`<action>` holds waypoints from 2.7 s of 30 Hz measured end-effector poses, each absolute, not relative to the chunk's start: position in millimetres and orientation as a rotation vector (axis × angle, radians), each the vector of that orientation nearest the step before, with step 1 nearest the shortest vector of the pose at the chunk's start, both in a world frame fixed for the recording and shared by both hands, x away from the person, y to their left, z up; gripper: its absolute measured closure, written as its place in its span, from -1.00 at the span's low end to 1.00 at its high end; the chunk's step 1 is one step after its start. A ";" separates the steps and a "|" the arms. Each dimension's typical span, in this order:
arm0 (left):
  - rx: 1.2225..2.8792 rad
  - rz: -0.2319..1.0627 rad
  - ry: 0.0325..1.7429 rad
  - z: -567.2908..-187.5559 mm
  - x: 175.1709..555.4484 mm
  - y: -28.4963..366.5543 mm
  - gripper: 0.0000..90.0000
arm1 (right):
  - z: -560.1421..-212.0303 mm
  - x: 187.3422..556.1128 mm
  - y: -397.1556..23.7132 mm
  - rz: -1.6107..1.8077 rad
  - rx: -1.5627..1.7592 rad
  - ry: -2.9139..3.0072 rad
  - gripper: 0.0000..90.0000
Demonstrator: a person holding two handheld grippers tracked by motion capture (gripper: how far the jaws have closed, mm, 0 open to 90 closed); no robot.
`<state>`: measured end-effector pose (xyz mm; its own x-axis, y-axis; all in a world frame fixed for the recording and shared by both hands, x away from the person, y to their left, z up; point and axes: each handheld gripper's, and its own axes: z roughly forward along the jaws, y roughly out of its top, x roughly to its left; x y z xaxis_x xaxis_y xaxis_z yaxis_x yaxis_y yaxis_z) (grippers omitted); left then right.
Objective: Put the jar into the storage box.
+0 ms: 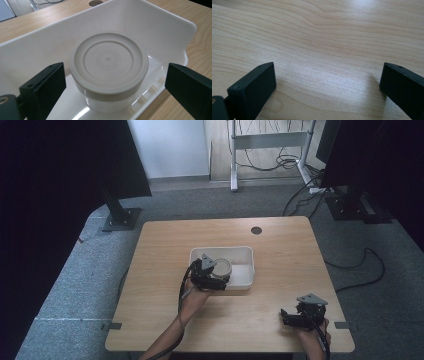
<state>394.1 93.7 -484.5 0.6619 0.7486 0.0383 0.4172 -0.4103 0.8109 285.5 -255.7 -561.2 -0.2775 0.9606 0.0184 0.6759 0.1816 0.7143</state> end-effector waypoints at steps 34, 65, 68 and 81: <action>2.020 0.465 0.820 -482.5 351.4 140.9 -0.91 | -561.2 285.5 -255.8 0.867 1.533 2.026 -1.00; 1.982 0.439 0.888 -522.8 319.1 195.2 -0.89 | -561.2 285.5 -255.7 0.867 1.533 2.026 -1.00; 2.000 0.436 0.896 -528.0 317.3 198.1 -0.90 | -561.2 285.5 -255.8 0.867 1.533 2.026 -1.00; 2.108 0.395 0.925 -547.8 305.9 205.2 -0.89 | -561.2 285.2 -255.6 0.867 1.531 2.029 -1.00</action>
